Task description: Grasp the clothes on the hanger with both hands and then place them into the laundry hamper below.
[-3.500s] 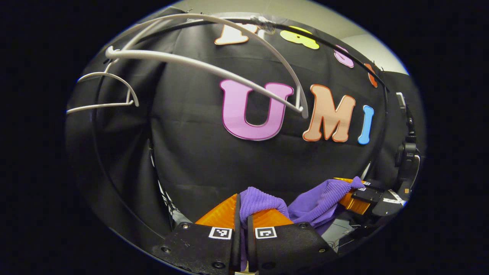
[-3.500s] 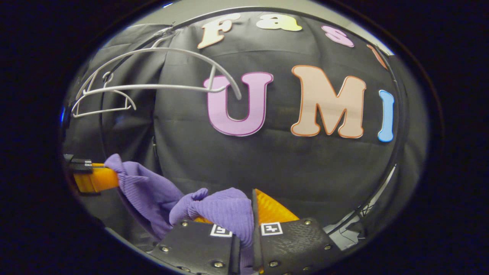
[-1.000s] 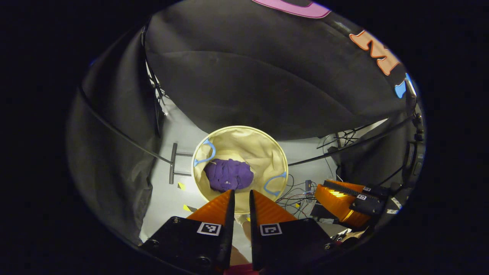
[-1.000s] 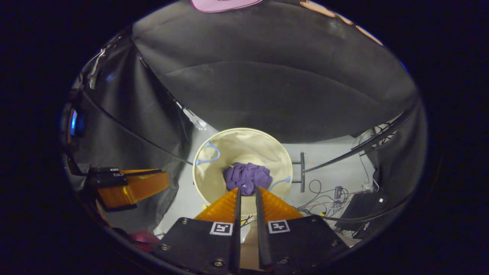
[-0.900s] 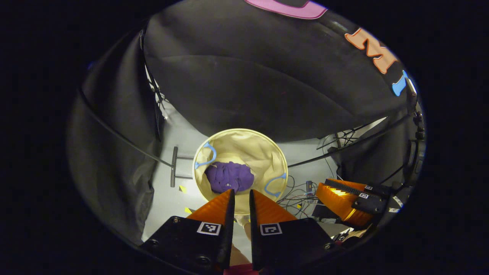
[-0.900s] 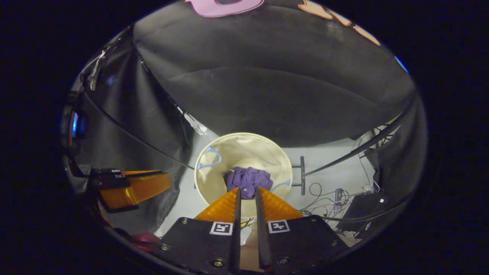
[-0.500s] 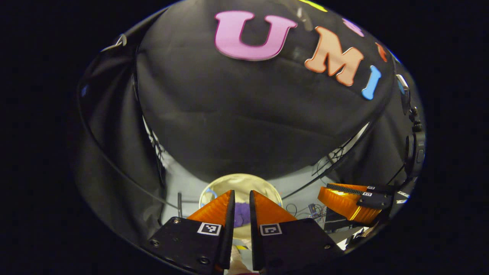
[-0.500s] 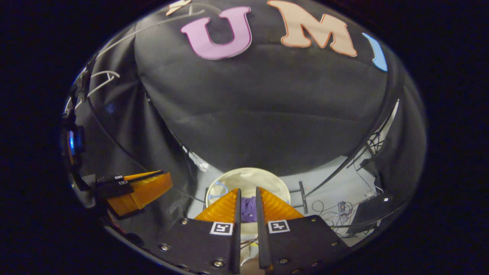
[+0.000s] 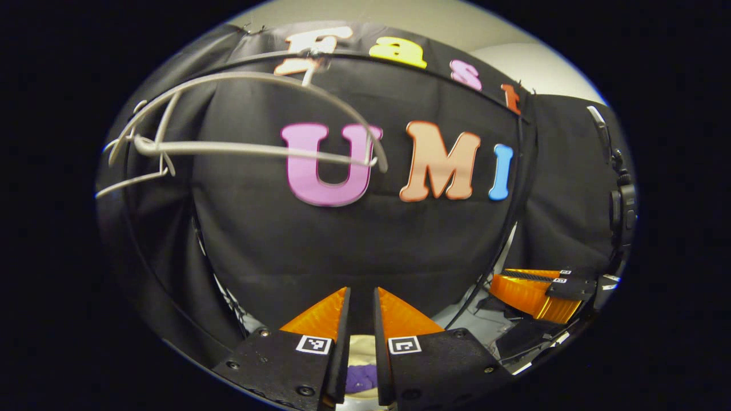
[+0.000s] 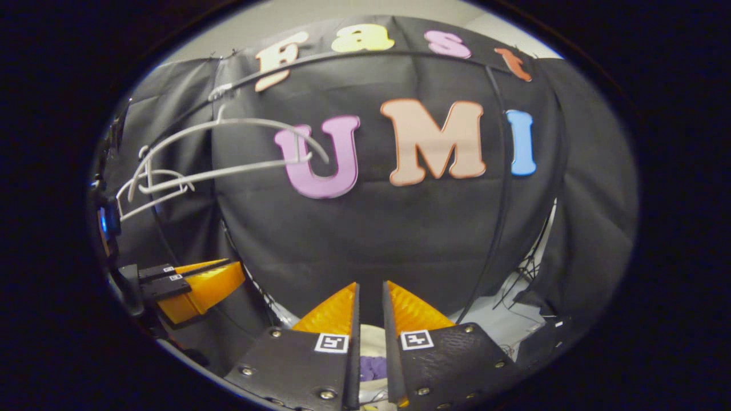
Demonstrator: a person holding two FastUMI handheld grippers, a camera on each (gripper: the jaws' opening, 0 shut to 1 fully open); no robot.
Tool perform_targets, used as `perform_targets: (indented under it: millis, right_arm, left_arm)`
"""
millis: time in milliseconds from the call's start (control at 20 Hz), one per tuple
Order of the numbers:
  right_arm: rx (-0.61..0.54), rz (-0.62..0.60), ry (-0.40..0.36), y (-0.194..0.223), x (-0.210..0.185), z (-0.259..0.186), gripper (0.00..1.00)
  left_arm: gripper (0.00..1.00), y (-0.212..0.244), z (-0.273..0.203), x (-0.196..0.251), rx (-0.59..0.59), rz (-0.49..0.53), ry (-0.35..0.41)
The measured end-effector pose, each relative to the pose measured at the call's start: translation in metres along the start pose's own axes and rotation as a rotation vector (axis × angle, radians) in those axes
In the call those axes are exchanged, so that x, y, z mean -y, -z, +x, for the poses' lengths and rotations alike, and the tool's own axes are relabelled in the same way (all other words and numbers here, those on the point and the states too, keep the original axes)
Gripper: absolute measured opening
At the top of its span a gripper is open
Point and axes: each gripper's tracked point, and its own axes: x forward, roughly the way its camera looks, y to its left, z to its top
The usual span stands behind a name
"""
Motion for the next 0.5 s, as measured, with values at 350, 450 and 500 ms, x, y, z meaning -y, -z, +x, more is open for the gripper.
perform_targets:
  millis: [350, 450, 500]
  right_arm:
    - [0.208, -0.003, 0.033, -0.066, 0.025, -0.065, 0.1]
    - [0.25, -0.023, 0.028, -0.084, 0.026, -0.083, 0.1]
    - [0.269, -0.025, 0.025, -0.091, 0.027, -0.092, 0.14]
  left_arm:
    - [0.22, -0.047, -0.058, 0.011, 0.15, -0.004, 0.032]
    - [0.22, -0.055, -0.071, 0.022, 0.18, 0.005, 0.05]
    - [0.27, -0.063, -0.078, 0.03, 0.189, 0.01, 0.044]
